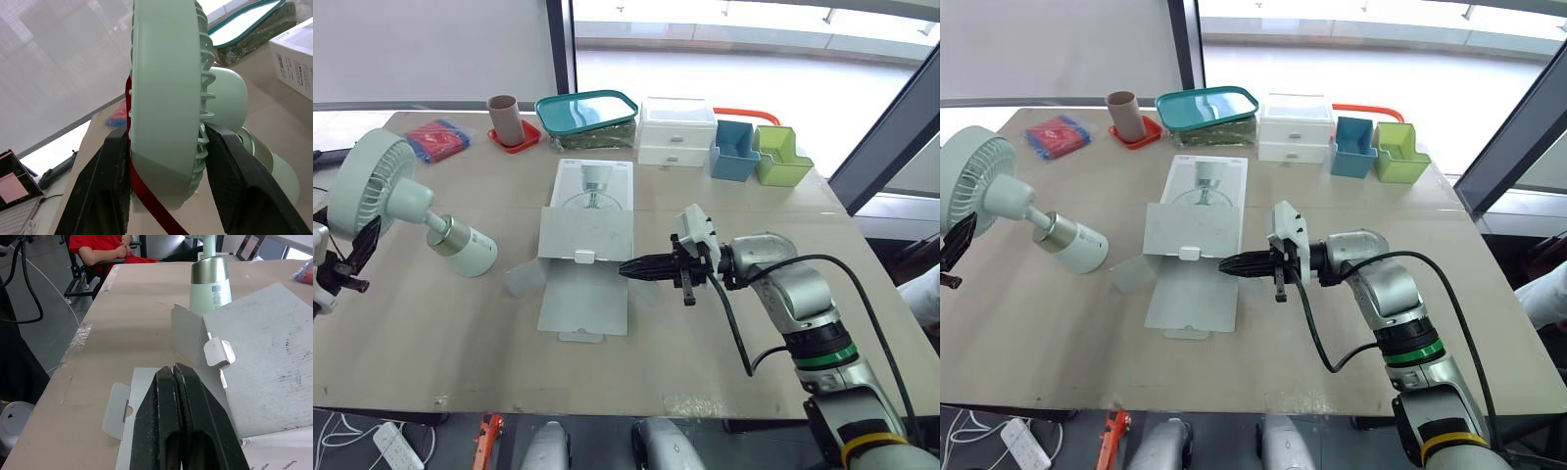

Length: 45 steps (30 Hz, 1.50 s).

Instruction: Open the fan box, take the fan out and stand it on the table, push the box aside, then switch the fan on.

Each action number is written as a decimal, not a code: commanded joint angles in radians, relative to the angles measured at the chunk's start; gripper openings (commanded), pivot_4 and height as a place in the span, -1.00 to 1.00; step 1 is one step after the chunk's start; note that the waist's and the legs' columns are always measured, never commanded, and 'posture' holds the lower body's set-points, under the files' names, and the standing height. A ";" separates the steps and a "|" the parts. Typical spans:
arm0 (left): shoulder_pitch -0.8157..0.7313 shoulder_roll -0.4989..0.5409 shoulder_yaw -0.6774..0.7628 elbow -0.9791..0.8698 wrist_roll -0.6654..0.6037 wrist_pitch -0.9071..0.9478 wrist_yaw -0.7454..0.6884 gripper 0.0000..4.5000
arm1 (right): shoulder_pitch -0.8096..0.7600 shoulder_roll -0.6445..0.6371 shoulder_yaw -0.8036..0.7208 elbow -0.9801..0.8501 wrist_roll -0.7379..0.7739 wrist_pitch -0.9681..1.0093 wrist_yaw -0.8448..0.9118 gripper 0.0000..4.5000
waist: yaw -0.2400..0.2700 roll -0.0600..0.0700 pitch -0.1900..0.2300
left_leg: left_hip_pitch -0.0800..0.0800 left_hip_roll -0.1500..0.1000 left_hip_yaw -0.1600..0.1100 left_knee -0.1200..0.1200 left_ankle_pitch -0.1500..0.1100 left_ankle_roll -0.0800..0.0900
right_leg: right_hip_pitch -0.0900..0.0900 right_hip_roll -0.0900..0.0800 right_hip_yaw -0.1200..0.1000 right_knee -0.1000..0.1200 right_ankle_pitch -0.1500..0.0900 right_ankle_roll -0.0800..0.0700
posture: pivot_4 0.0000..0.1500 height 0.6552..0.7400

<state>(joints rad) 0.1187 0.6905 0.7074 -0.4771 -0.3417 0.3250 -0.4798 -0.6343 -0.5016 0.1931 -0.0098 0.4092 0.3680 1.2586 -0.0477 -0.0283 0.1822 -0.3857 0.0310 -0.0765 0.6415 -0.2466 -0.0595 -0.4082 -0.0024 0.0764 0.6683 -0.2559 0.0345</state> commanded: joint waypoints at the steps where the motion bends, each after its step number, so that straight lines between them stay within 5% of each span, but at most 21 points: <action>1: -0.033 0.024 -0.007 0.003 0.005 -0.014 0.003 -0.20 | 0.006 -0.005 -0.030 -0.053 0.021 -0.009 -0.009 -1.00 | 0.000 0.000 0.000 | 0.000 0.000 0.000 0.000 0.000 0.000 | 0.000 0.000 0.000 0.000 0.000 0.000 | 1.00 1.00; 11: -0.074 0.032 -0.024 0.036 0.003 -0.002 -0.012 -0.20 | 0.023 -0.006 -0.031 -0.076 0.029 -0.004 -0.031 -1.00 | 0.001 0.000 0.000 | 0.000 0.000 -0.001 0.000 0.000 0.000 | 0.000 0.000 -0.001 0.000 0.000 0.000 | 1.00 1.00; 12: -0.076 0.033 -0.027 0.038 0.000 -0.003 -0.017 0.20 | 0.025 -0.006 -0.030 -0.078 0.030 -0.004 -0.033 -1.00 | 0.001 0.000 0.000 | 0.000 0.000 -0.001 0.000 0.000 0.000 | 0.000 0.000 -0.001 0.000 0.000 0.000 | 1.00 1.00; 16: -0.089 0.041 -0.038 0.045 0.006 -0.001 -0.017 0.82 | 0.026 -0.008 -0.031 -0.082 0.033 -0.003 -0.038 -1.00 | 0.000 0.000 0.000 | 0.000 0.000 -0.001 0.000 0.000 0.000 | 0.000 0.000 -0.001 0.000 0.000 0.000 | 1.00 1.00; 45: -0.254 0.063 -0.078 0.027 -0.019 0.058 0.034 0.82 | 0.045 -0.010 -0.021 -0.095 0.025 -0.011 -0.065 -1.00 | 0.000 0.000 0.000 | -0.001 0.000 -0.002 0.000 0.000 0.000 | 0.000 0.000 -0.002 0.000 0.000 0.000 | 1.00 1.00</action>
<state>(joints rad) -0.1162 0.7373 0.6213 -0.4101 -0.3541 0.3792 -0.4629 -0.5863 -0.5052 0.1925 -0.0606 0.4259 0.3681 1.1949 -0.0480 -0.0285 0.1822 -0.3865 0.0309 -0.0784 0.6413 -0.2466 -0.0596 -0.4084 -0.0029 0.0744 0.6683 -0.2558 0.0345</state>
